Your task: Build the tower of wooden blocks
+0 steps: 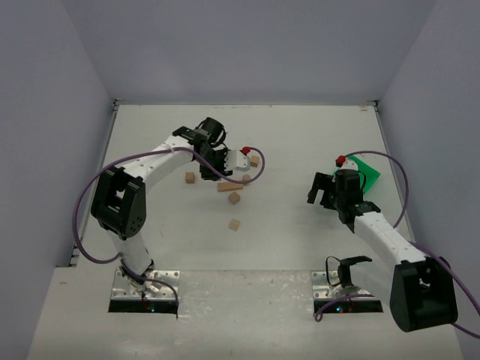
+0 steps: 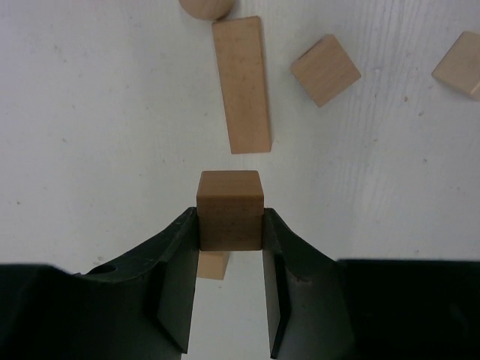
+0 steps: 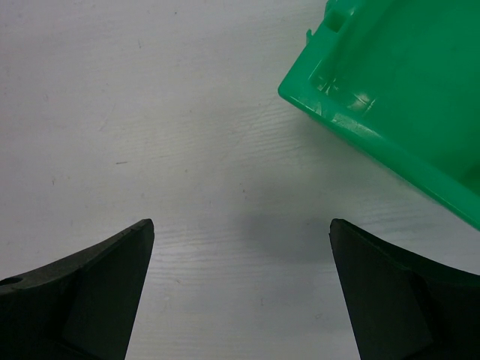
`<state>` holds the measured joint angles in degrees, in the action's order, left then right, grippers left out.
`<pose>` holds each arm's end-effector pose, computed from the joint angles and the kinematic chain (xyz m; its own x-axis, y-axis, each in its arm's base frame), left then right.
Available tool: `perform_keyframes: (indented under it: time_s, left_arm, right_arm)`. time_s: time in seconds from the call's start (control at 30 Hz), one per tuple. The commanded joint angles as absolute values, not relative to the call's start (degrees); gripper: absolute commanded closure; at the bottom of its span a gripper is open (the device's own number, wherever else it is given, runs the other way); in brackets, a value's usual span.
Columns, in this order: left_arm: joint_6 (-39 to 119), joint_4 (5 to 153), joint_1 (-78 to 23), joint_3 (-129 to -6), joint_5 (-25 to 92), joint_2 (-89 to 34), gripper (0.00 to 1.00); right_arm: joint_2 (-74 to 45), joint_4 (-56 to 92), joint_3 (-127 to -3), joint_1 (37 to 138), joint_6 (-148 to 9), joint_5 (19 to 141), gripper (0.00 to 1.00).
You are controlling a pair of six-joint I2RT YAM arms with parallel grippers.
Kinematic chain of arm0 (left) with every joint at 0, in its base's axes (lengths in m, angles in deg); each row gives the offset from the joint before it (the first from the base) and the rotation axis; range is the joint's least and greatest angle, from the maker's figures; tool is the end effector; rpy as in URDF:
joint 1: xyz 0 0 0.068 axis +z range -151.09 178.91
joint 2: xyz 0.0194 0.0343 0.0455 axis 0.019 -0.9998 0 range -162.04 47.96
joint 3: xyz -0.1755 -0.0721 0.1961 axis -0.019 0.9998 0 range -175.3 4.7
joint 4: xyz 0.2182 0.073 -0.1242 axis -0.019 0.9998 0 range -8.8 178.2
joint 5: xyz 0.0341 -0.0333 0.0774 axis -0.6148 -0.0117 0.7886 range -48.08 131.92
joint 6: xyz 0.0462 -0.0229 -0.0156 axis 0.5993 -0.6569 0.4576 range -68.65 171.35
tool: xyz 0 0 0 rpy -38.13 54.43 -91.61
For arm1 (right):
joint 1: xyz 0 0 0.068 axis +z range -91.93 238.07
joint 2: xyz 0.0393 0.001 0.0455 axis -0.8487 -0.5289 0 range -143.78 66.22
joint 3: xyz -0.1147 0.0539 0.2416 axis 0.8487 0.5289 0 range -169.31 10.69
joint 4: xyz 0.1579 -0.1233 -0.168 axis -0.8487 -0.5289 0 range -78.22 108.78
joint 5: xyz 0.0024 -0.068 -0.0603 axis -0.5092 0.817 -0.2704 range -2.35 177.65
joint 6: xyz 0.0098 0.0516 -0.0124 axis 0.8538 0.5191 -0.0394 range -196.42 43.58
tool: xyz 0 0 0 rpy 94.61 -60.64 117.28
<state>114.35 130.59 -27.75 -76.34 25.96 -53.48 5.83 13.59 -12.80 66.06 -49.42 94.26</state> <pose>0.3177 -0.1704 0.2416 0.0794 0.9187 -0.3868 0.9816 -0.0045 0.1908 0.2013 0.0240 0.1706 -0.6158 0.3689 -0.6962 0.2536 0.9294 0.2682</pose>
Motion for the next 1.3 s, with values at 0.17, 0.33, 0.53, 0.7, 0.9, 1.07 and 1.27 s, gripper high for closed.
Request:
perform_keyframes:
  time_s: [0.17,0.33,0.53,0.7,0.9,1.07,1.27]
  left_arm:
    - [115.7,127.6,-22.4,-73.4,23.2,-57.1,1.0]
    - [115.7,124.0,-20.8,-70.3,24.8,-57.3,1.0]
    - [114.4,120.0,-18.4,-69.2,24.8,-58.4,1.0]
    - [114.5,117.3,-17.5,-67.6,25.6,-59.0,1.0]
    - [114.9,115.9,-16.5,-67.5,26.6,-60.1,1.0]
    - [115.4,115.2,-16.0,-67.1,26.8,-60.1,1.0]
    - [116.5,115.6,-15.7,-67.2,27.3,-60.7,1.0]
  right_arm:
    - [2.7,14.6,-17.6,66.0,-50.1,93.3,0.01]
    - [0.9,12.6,-19.0,65.9,-50.1,92.4,0.01]
    - [1.2,12.1,-19.4,66.0,-50.2,91.4,0.02]
    - [2.8,11.3,-19.7,66.0,-50.8,91.4,0.02]
    - [4.4,10.9,-19.8,66.1,-51.2,90.7,0.01]
    - [5.0,10.8,-19.9,66.1,-51.5,90.3,0.02]
    - [4.8,10.8,-20.0,66.0,-51.6,89.3,0.01]
